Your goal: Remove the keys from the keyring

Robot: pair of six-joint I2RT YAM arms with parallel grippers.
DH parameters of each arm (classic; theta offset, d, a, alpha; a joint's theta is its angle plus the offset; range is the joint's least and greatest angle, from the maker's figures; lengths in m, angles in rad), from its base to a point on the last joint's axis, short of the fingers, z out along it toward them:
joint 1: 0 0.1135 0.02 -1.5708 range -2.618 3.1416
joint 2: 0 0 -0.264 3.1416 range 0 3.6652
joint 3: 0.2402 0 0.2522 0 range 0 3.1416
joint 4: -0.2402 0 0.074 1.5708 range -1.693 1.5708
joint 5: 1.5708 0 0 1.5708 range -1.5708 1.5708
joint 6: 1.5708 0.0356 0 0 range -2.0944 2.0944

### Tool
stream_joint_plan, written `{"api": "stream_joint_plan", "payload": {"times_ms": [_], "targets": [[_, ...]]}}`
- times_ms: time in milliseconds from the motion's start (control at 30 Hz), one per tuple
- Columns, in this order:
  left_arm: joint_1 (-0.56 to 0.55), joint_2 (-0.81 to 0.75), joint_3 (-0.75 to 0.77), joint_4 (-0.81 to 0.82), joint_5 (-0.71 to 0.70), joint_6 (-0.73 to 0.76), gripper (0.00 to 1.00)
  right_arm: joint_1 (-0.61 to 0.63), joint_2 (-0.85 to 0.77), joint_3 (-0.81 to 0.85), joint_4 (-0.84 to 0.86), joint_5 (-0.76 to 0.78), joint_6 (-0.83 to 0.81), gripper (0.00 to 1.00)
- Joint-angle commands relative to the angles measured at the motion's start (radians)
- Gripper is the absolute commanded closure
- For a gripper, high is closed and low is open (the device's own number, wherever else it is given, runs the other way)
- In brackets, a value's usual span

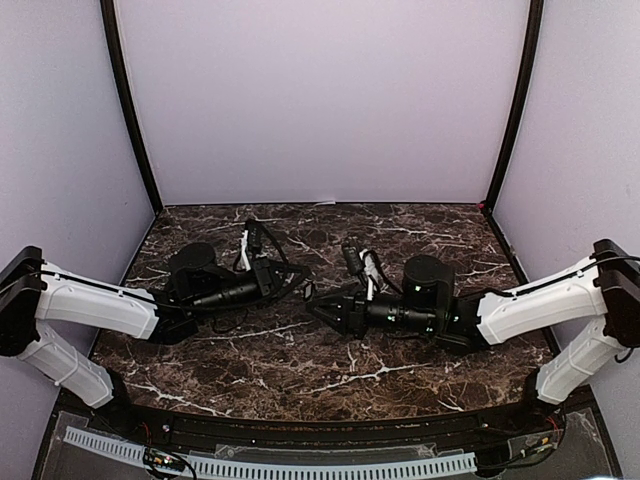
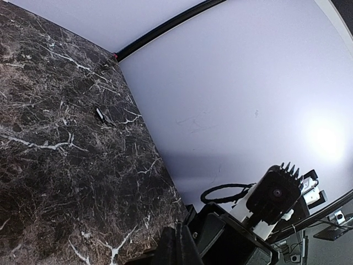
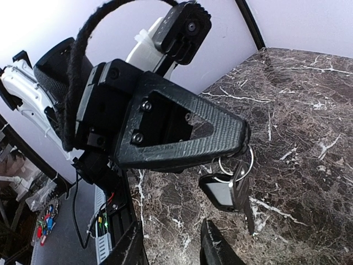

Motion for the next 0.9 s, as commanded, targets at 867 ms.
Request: {"api": "stream_joint_plan", "payload": {"times_ms": [867], "targets": [[0.004,-0.047,-0.033,0.037,-0.025,0.0,1.0,-0.068,0.11,0.104,0.199,-0.008,0.084,0.66]]}}
